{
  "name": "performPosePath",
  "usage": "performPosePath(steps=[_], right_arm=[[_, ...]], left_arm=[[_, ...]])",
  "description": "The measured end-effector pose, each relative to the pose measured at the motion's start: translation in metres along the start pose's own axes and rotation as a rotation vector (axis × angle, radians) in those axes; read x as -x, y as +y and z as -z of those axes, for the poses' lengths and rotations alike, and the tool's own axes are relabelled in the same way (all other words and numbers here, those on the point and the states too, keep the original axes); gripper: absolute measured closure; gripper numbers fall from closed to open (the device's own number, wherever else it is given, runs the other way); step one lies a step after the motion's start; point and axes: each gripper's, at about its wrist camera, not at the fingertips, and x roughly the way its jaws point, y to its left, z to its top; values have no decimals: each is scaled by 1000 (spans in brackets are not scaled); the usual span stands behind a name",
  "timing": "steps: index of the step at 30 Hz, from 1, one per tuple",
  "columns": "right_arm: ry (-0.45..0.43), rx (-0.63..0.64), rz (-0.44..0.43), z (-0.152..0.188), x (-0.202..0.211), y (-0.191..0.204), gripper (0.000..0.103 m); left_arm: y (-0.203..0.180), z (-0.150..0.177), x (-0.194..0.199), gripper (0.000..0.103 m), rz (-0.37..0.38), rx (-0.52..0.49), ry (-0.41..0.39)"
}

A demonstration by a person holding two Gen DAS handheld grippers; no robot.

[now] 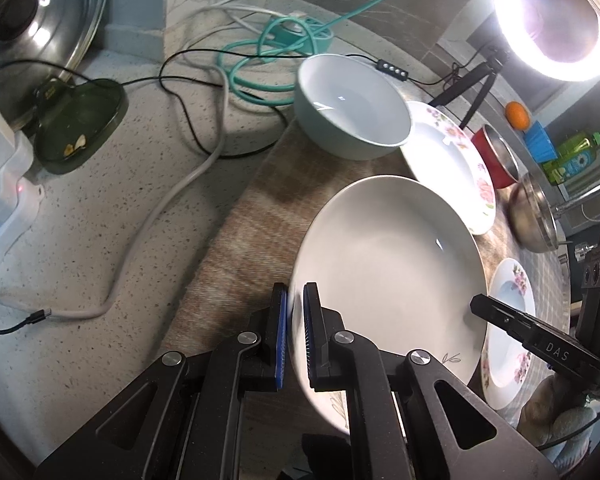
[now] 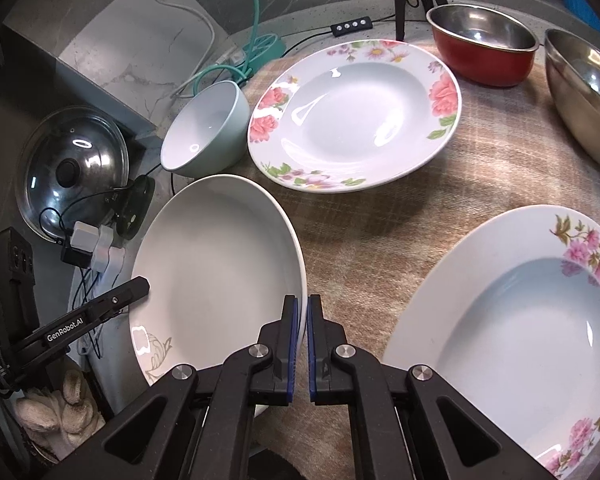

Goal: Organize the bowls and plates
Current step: 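Lift the plain white plate and lower it onto the pink-blossom plate with both tools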

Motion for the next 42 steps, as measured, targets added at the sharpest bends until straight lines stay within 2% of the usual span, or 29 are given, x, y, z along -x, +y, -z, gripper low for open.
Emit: performPosePath(steps=[7, 25, 42], right_arm=[[-36, -41, 4, 6, 26, -20, 99], [-124, -193, 82, 36, 87, -97, 99], [-147, -307, 166, 69, 117, -160, 99]], left_arm=[[-28, 0, -1, 97, 26, -55, 6], [-119, 8, -20, 97, 111, -236, 52], [-185, 28, -47, 97, 160, -355, 114]])
